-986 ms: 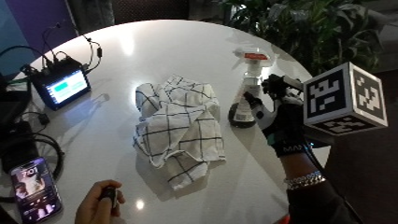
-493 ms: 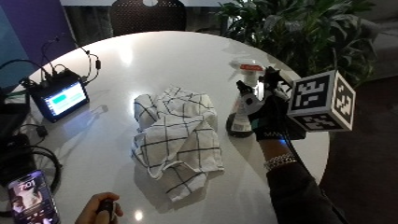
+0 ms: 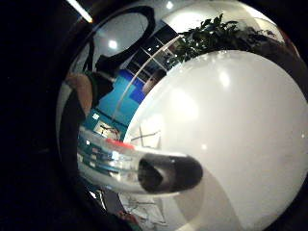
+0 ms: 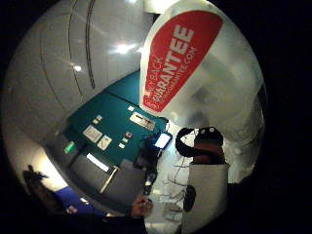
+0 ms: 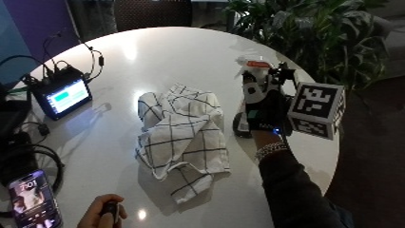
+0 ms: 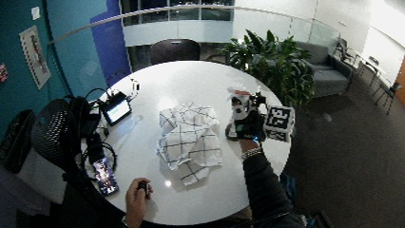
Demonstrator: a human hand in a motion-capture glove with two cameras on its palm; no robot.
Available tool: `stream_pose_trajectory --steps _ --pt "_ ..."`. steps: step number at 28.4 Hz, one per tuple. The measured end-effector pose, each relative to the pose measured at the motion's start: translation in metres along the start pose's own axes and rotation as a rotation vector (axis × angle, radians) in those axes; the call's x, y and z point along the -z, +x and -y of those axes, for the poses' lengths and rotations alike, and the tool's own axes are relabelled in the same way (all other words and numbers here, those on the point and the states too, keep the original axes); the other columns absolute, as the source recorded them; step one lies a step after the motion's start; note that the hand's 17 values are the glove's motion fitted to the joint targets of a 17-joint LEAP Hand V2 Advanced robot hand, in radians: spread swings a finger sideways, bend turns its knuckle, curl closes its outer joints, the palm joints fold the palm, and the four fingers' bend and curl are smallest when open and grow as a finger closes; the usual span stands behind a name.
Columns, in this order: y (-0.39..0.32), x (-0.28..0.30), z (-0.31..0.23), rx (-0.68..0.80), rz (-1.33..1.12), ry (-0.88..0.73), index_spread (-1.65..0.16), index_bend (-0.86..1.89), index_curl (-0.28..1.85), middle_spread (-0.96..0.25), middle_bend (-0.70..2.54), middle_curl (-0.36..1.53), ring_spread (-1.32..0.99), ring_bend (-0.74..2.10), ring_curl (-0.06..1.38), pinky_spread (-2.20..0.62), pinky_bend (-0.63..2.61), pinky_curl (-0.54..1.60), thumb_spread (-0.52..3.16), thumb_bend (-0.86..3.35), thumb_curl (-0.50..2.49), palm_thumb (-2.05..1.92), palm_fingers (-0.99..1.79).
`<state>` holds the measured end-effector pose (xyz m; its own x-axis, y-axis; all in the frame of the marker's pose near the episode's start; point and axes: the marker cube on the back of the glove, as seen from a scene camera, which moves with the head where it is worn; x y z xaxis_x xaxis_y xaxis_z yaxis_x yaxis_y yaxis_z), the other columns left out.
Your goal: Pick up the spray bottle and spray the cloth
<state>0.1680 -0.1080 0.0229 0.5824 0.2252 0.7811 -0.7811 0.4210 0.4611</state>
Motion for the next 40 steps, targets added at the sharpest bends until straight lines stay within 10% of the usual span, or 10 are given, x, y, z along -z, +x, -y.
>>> stream_pose_trajectory --steps 16,40 --pt "-0.026 0.006 0.034 0.275 -0.104 0.079 -0.27 0.16 0.38 -0.19 0.48 0.49 -0.19 0.71 0.48 -0.29 0.57 0.40 0.97 -0.01 0.48 0.94 1.42" --pt "-0.138 -0.012 0.055 1.135 -0.781 -0.246 -0.28 0.19 0.48 -0.20 0.54 0.53 -0.21 0.78 0.48 -0.33 0.59 0.42 0.86 -0.02 0.59 0.90 1.38"
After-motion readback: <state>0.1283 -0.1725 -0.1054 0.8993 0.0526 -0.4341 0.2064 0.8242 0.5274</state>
